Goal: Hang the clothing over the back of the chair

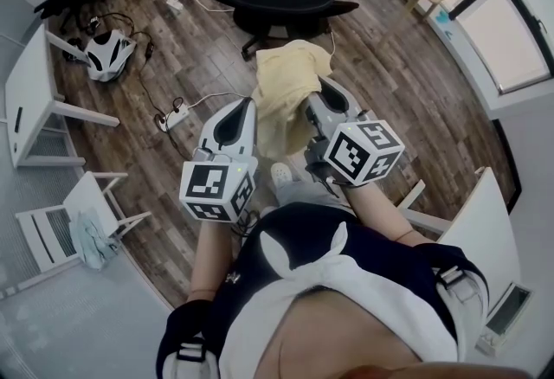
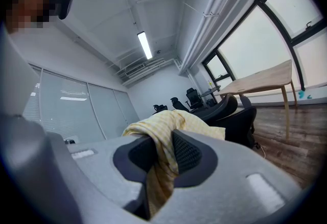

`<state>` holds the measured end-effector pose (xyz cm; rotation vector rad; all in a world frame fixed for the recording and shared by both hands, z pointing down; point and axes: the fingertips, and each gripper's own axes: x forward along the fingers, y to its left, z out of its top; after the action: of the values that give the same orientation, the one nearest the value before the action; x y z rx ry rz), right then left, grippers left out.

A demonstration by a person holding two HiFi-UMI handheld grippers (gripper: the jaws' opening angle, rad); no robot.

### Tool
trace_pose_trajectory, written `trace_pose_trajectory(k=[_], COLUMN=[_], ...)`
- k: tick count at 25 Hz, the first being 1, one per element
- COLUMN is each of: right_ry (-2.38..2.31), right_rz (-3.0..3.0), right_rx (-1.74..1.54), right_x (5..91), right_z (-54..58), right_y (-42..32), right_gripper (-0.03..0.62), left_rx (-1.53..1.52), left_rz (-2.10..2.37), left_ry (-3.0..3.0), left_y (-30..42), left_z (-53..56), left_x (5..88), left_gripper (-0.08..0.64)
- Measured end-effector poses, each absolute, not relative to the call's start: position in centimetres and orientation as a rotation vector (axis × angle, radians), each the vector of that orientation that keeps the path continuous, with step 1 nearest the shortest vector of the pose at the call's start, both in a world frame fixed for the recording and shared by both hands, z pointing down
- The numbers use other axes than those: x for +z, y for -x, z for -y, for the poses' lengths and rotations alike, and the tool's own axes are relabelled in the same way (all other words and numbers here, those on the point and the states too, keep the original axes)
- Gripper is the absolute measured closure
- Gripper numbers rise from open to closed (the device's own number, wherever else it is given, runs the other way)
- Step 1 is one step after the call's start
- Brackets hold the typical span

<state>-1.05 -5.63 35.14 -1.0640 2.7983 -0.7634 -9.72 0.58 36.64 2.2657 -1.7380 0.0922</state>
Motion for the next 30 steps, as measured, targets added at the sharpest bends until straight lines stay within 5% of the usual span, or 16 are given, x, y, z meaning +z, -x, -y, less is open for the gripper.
trace_pose_trajectory(k=[30], right_ry=[0.927], right_rz=[-2.801], right_rx=[-0.554], right_x=[30.1], right_z=[16.8], right_y=[6.7], right_gripper=[0.526], left_rx=[0.113], left_rz=[1.772], left_ry=[-2.243], left_y=[13.0], left_z=[8.4], left_x=[37.0], left_gripper=[0.554])
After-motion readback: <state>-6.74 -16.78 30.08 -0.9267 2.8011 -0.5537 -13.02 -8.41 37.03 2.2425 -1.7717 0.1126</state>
